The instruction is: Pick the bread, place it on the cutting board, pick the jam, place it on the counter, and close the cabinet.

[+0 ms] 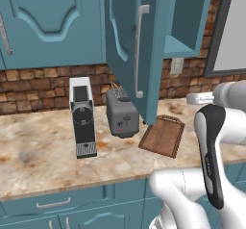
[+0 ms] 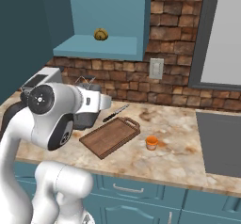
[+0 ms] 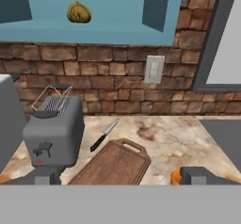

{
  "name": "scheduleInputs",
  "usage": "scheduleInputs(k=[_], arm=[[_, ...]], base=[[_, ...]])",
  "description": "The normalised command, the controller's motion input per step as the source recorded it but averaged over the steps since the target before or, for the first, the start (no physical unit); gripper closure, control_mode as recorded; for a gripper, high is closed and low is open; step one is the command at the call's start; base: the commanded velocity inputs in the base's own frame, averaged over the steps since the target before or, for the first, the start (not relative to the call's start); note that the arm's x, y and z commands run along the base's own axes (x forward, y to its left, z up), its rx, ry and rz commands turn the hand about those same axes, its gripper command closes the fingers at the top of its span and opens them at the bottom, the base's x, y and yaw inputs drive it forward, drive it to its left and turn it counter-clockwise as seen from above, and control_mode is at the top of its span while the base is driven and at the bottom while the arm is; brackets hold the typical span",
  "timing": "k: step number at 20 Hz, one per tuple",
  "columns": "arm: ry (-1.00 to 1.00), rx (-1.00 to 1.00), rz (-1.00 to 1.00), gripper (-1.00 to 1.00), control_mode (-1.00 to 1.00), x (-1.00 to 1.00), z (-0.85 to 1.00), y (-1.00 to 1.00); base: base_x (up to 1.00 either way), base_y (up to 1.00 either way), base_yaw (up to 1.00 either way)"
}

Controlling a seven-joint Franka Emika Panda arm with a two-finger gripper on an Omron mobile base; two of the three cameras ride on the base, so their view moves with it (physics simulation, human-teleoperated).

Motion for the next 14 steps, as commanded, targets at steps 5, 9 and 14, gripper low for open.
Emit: scheduleInputs(k=[5,9,14], arm=[[0.00,0.00,-0.01,-1.00,-1.00,0.00,0.26,0.01],[0.00,0.00,0.00,-1.00,-1.00,-0.01,0.24,0.05],[0.00,0.00,0.00,-1.00,-1.00,0.00,0.27,0.17]], base=[[0.00,0.00,0.00],[0.00,0.00,0.00],[0.00,0.00,0.00]])
